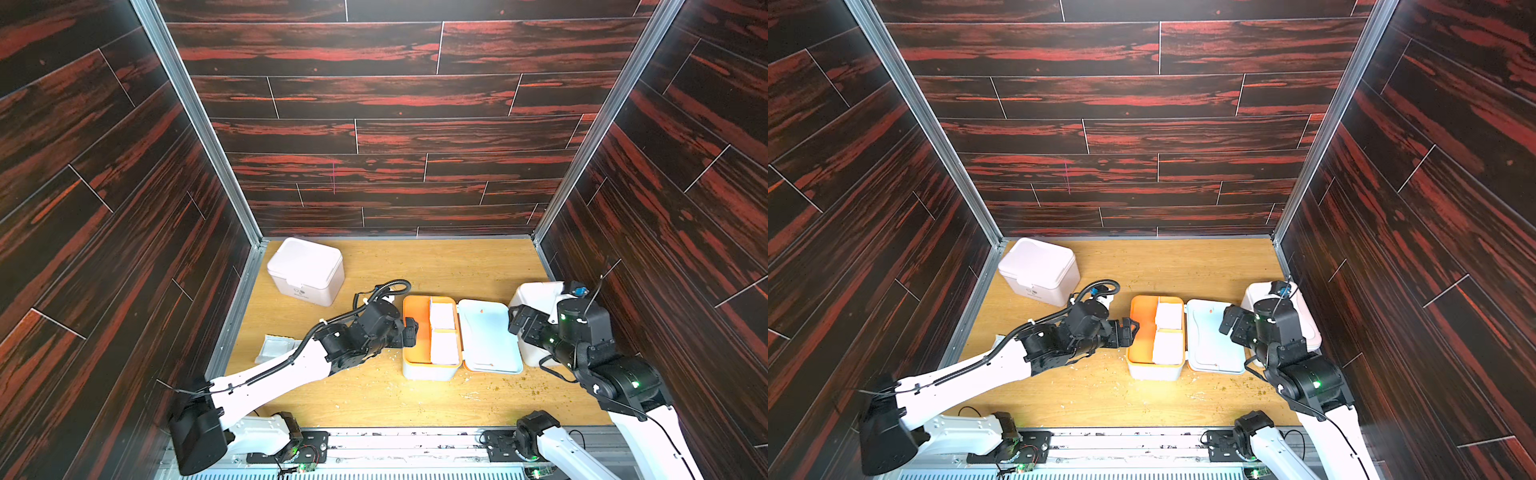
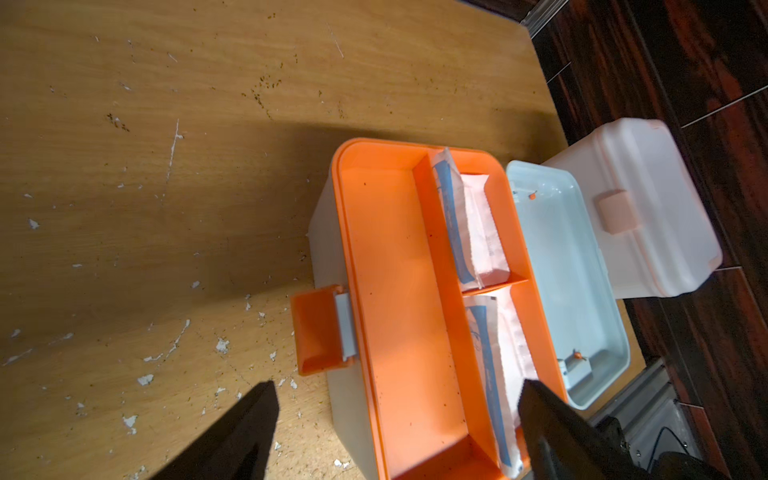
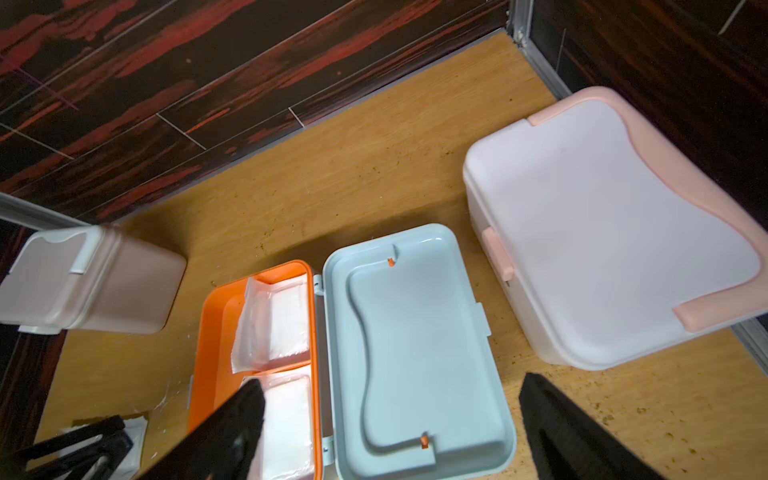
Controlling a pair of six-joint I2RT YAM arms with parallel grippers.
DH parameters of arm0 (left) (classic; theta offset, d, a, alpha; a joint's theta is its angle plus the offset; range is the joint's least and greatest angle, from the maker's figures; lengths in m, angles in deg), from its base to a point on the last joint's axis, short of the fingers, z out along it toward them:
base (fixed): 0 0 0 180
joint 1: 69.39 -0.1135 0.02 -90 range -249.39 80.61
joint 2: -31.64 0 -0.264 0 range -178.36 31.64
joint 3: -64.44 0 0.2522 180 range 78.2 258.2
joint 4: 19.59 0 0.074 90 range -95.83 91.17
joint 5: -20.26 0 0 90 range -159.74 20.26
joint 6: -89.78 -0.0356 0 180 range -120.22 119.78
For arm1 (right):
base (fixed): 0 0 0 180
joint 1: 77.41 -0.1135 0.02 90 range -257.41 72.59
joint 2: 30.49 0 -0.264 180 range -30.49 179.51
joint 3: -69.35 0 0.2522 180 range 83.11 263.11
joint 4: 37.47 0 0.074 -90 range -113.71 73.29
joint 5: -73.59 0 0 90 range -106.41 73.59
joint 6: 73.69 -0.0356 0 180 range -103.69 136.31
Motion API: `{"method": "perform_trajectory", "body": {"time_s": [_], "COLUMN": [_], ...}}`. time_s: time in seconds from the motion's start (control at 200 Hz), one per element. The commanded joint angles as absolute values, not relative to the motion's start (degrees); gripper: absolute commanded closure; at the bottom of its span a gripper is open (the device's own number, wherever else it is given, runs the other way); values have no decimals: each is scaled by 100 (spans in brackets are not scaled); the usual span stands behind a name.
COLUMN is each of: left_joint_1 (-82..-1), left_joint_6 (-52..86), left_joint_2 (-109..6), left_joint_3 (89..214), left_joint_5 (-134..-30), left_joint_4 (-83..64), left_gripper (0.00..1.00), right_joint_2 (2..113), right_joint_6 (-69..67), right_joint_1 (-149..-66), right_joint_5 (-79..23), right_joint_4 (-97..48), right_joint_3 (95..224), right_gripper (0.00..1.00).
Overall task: Open first aid kits and take out gauze
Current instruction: Pick up the gauze from the first aid kit.
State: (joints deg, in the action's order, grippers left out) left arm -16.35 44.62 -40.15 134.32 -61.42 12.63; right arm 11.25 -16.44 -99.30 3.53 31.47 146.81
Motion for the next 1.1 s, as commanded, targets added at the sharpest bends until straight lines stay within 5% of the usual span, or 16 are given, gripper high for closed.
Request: {"method": "perform_trajectory", "body": {"time_s": [0.0, 0.496, 0.741, 1.091], "left_joint_1": [-1639, -1268, -1061, -911], "left_joint_6": [4557, 4510, 4409, 4326], "left_joint_2": [-3750, -4711, -5654, -6082], "left_joint_3": [13287, 14025, 14790, 15150], "left_joint_5": [-6033, -6999, -7132, -6831], "left_joint_4": [1368, 1177, 1531, 1991], "left_gripper": [7, 22, 43, 58], "right_joint_2": [1171, 1880, 1820, 1817], "right_joint_6": [-1421, -1092, -908, -909], "right_joint_1": [-9939, -9938, -9938, -9938], "right_joint_5": [-137, -1401, -1913, -2099], "right_joint_4": [2701, 1554, 1316, 1242], "right_joint_3": [14435, 13596, 13196, 12987], "right_gripper": [1, 1, 1, 4]}}
